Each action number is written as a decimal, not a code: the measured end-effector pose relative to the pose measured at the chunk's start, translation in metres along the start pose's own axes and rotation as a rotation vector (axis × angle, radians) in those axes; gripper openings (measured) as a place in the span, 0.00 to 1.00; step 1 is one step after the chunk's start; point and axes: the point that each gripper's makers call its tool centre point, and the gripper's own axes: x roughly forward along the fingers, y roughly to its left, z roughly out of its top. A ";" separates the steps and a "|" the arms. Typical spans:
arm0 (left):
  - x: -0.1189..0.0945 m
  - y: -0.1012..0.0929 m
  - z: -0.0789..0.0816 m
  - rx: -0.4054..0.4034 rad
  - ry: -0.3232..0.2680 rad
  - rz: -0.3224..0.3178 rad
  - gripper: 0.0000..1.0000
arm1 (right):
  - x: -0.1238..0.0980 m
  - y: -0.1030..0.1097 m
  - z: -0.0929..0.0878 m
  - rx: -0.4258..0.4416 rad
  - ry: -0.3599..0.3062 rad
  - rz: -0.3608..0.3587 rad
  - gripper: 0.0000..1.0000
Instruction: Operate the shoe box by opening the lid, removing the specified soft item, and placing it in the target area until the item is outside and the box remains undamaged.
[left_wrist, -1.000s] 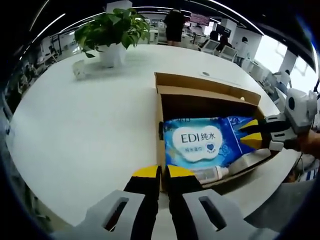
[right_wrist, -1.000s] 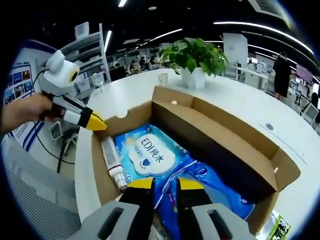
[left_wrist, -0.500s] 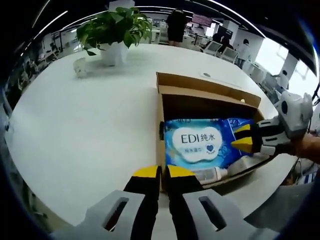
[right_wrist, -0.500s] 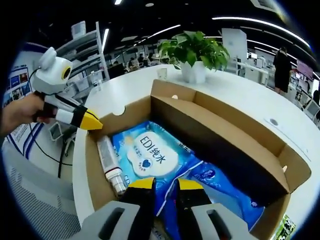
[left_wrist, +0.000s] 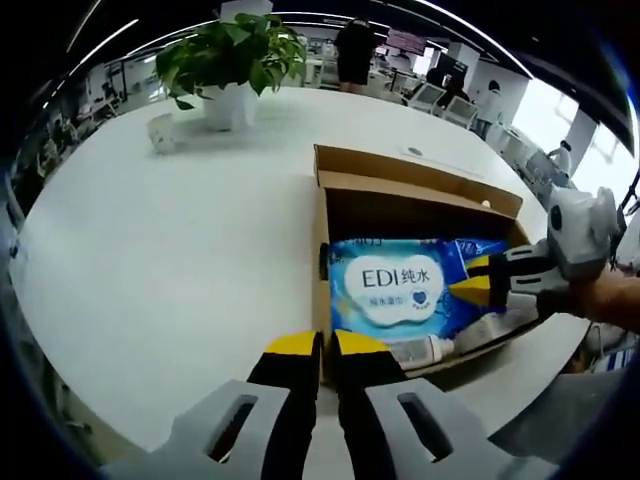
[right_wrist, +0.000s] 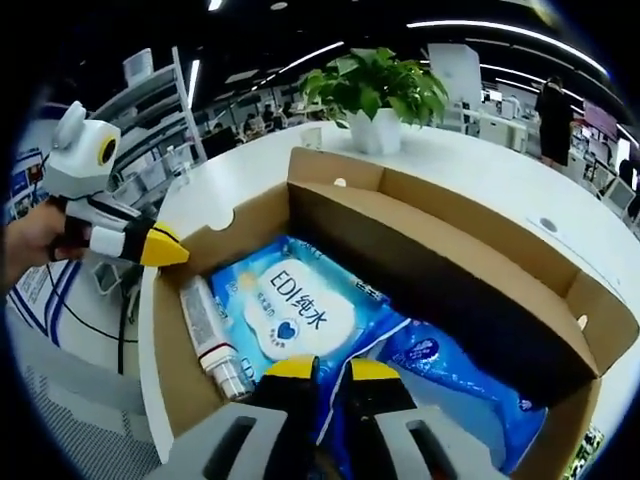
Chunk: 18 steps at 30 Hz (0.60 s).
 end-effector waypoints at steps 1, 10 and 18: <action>0.001 0.001 0.000 -0.001 0.000 0.000 0.02 | -0.001 0.000 0.000 0.009 0.003 0.004 0.01; 0.000 0.001 0.000 -0.005 -0.004 0.001 0.02 | -0.007 0.001 0.003 0.034 -0.011 0.008 0.00; -0.002 0.000 -0.002 -0.015 -0.006 -0.002 0.02 | -0.017 0.000 0.011 0.038 -0.048 0.004 0.00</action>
